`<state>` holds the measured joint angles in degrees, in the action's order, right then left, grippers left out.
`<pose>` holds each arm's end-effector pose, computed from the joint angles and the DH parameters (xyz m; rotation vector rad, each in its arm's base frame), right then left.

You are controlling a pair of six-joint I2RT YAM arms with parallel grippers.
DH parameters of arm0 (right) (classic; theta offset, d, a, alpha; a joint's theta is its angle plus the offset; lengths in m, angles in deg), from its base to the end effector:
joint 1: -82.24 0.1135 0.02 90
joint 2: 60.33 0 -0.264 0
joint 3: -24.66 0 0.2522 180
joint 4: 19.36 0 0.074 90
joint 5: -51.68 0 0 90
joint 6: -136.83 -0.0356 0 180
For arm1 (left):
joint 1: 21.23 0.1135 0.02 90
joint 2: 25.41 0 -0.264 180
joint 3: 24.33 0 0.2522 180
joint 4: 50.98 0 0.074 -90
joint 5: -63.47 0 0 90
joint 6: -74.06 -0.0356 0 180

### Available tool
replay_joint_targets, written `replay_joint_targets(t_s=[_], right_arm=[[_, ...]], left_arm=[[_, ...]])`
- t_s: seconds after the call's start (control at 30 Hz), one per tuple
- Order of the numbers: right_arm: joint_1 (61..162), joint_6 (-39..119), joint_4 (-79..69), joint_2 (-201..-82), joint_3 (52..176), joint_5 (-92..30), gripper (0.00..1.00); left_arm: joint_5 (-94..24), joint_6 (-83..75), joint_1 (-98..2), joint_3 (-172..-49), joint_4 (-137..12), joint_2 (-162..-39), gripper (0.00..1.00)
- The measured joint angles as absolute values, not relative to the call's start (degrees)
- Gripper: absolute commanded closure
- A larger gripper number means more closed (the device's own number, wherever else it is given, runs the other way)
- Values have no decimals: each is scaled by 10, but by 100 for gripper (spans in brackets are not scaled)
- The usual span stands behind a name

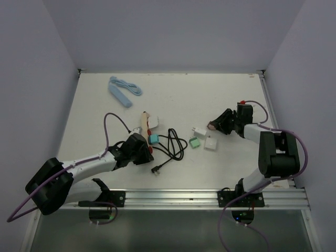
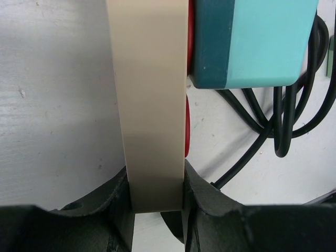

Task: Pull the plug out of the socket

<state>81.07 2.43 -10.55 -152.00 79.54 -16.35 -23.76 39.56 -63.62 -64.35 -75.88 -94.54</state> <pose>0.3047 0.0071 0.1499 0.7659 2.3218 0.8062 0.1568 -0.1408 0.1488 -0.3207 2.6099 -0.6023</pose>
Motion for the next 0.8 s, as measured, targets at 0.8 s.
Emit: replay_joint_targets(t_s=[0.8], right_arm=[[974,34,34,-1261,835,-178,22]], left_arm=[[-259,382,-636,-636,-751,-939,100]])
